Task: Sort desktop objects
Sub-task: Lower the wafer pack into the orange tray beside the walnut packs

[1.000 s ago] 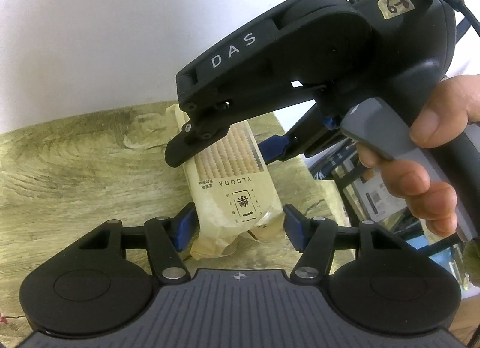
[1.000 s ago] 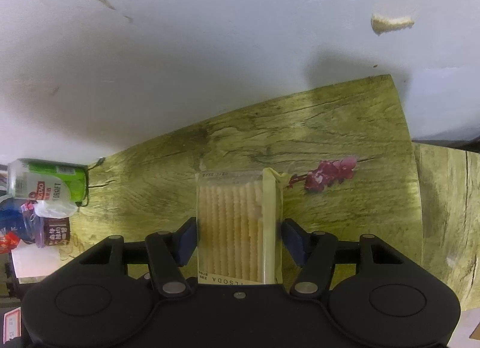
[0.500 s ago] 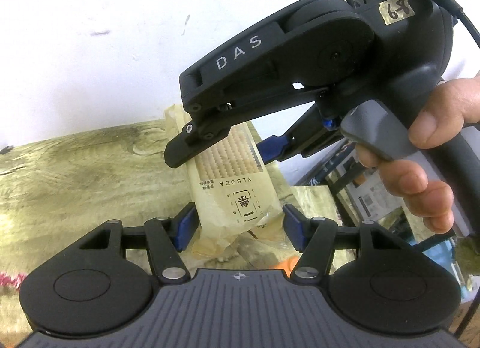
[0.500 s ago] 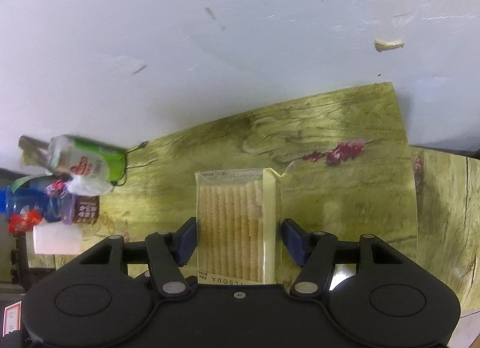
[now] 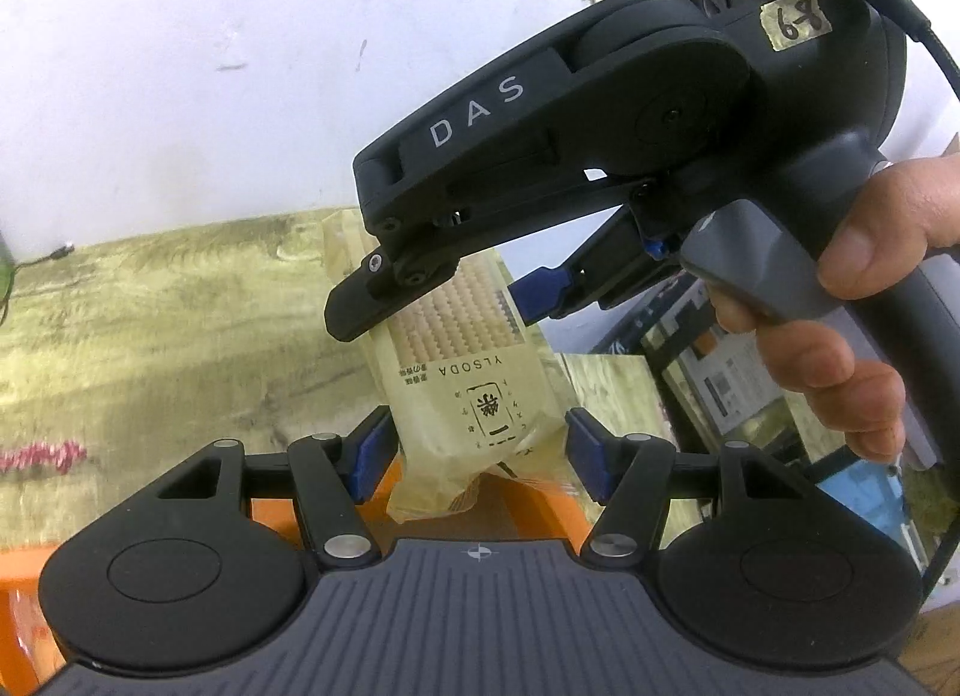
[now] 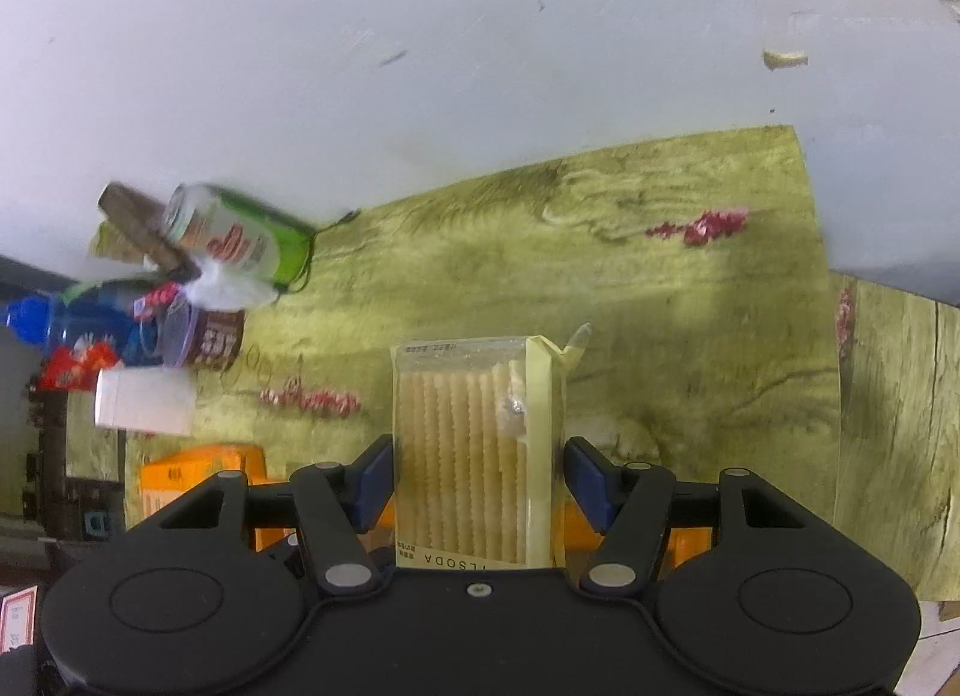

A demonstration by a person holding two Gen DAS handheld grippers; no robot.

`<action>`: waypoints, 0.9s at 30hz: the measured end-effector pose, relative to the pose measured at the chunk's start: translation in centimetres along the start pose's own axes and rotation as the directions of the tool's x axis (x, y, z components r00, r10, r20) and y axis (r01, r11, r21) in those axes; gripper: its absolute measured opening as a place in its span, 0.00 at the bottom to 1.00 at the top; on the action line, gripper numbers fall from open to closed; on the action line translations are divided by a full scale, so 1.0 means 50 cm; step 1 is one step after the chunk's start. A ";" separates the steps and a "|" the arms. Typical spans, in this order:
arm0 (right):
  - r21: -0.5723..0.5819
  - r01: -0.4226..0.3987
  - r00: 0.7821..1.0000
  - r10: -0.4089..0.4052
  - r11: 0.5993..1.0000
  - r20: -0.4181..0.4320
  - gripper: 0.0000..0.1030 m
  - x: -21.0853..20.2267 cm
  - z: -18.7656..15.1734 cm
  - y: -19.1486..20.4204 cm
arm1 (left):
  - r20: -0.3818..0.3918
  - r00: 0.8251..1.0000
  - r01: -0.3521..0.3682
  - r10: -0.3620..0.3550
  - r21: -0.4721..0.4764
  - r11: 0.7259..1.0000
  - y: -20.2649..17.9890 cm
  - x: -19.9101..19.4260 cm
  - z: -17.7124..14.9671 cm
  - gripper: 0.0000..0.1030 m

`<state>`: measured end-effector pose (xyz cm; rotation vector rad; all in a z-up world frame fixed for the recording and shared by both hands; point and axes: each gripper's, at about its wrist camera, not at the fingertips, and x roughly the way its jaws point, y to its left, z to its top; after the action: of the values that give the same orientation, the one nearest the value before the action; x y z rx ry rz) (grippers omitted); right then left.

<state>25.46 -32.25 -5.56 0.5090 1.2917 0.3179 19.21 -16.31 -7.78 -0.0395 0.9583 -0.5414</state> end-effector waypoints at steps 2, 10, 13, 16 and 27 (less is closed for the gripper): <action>-0.006 -0.001 1.000 0.001 1.000 -0.008 0.57 -0.002 -0.018 0.002 | -0.004 1.000 -0.003 0.003 -0.007 1.000 -0.008 -0.006 -0.017 0.60; -0.017 -0.011 0.999 0.011 1.000 -0.030 0.57 -0.008 -0.083 -0.001 | -0.010 1.000 -0.002 0.002 -0.022 1.000 -0.033 -0.022 -0.072 0.60; -0.021 -0.011 0.999 0.010 1.000 -0.037 0.57 -0.008 -0.106 -0.003 | -0.012 1.000 -0.003 0.003 -0.024 1.000 -0.044 -0.042 -0.099 0.60; -0.027 -0.008 0.999 0.007 1.000 -0.047 0.57 -0.005 -0.127 -0.002 | -0.013 1.000 -0.005 0.004 -0.030 1.000 -0.053 -0.053 -0.122 0.60; -0.051 -0.001 0.996 -0.004 0.999 -0.085 0.57 0.022 -0.184 -0.013 | -0.046 0.999 -0.011 0.009 -0.047 0.999 -0.063 -0.050 -0.185 0.61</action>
<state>16.82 -30.60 -8.54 0.4555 1.3634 0.3736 9.48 -16.01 -10.43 -0.0647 1.0158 -0.5119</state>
